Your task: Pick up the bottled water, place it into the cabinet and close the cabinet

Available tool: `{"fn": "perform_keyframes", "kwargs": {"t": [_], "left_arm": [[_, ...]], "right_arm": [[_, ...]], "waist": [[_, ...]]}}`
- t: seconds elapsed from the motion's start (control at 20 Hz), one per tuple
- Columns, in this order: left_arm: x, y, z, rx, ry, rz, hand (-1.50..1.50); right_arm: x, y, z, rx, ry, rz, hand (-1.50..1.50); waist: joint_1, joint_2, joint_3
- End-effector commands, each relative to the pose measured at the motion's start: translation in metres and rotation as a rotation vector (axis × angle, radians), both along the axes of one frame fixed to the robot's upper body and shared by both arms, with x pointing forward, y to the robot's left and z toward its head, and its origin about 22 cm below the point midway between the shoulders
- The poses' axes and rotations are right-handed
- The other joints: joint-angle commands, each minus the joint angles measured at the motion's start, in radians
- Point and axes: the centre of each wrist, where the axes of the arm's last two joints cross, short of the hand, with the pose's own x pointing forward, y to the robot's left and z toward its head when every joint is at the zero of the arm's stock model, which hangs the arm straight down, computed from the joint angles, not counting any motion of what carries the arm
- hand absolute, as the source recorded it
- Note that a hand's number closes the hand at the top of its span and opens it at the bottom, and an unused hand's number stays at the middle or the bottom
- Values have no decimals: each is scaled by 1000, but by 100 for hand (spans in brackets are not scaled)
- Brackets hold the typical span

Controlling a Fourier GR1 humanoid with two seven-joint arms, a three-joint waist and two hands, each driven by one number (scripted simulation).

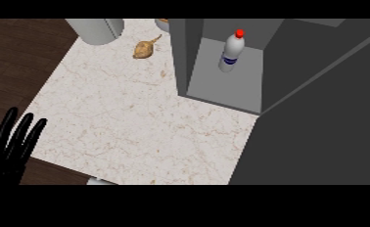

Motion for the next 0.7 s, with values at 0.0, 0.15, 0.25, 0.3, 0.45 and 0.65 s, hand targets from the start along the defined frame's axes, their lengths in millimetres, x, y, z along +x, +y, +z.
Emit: {"fn": "perform_keyframes", "kwargs": {"t": [0.0, 0.15, 0.25, 0.3, 0.45, 0.65], "left_arm": [[2, 2, 3, 14, 2, -25, -150], [3, 9, 2, 13, 5, -12, -150], [2, 8, 0, 16, 11, -10, -150], [3, 9, 2, 16, 7, -12, -150], [7, 13, 7, 21, -3, -13, -150], [7, 16, 5, 21, -4, -17, -150]], "right_arm": [[1, 18, 12, -105, -71, 213, 150], [5, 22, 14, -100, -81, 224, 150], [8, 25, 14, -105, -82, 221, 150], [10, 25, 15, -133, -91, 228, 150], [16, 27, 16, -167, -115, 249, 150], [22, 30, 18, -151, -133, 246, 150]], "waist": [[31, 1, -4], [23, 1, -7], [13, 1, -5], [12, -3, -5], [13, -1, -5], [13, 3, -8]]}}
